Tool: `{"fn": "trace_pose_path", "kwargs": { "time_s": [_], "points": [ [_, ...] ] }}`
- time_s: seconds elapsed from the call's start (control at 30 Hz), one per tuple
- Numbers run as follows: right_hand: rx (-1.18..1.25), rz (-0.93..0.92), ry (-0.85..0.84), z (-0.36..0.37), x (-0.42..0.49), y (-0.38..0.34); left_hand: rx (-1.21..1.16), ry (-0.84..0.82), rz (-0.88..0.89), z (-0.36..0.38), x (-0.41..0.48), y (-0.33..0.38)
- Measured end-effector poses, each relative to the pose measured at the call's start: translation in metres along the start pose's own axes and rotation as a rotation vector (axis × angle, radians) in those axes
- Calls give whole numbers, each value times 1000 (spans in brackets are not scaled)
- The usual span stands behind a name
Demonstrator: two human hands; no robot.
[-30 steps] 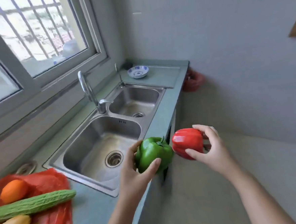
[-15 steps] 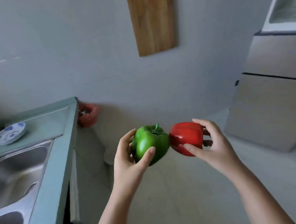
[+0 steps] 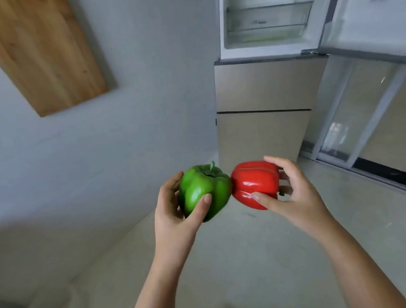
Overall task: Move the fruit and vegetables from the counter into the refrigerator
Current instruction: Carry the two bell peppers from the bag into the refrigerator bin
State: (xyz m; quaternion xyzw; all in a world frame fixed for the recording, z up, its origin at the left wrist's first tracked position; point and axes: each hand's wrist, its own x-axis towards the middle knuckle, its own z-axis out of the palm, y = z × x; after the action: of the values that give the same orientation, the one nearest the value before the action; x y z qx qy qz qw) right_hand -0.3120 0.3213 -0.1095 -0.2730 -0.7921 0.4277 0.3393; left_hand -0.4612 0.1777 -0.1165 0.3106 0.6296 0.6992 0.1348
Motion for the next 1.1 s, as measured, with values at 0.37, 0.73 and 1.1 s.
{"fn": "trace_pose_path", "kwargs": {
  "time_s": [0.37,0.73,1.1],
  "points": [
    [-98,57,160,-37,193,39,-121,-92,-5,105,203,-32],
    [-58,65,346,-107,331,104,-169,-198,-1,224,338,-52],
    [-81,-26,343,-208,500,156,-202,-187,116,373,475,-47]
  ]
}}
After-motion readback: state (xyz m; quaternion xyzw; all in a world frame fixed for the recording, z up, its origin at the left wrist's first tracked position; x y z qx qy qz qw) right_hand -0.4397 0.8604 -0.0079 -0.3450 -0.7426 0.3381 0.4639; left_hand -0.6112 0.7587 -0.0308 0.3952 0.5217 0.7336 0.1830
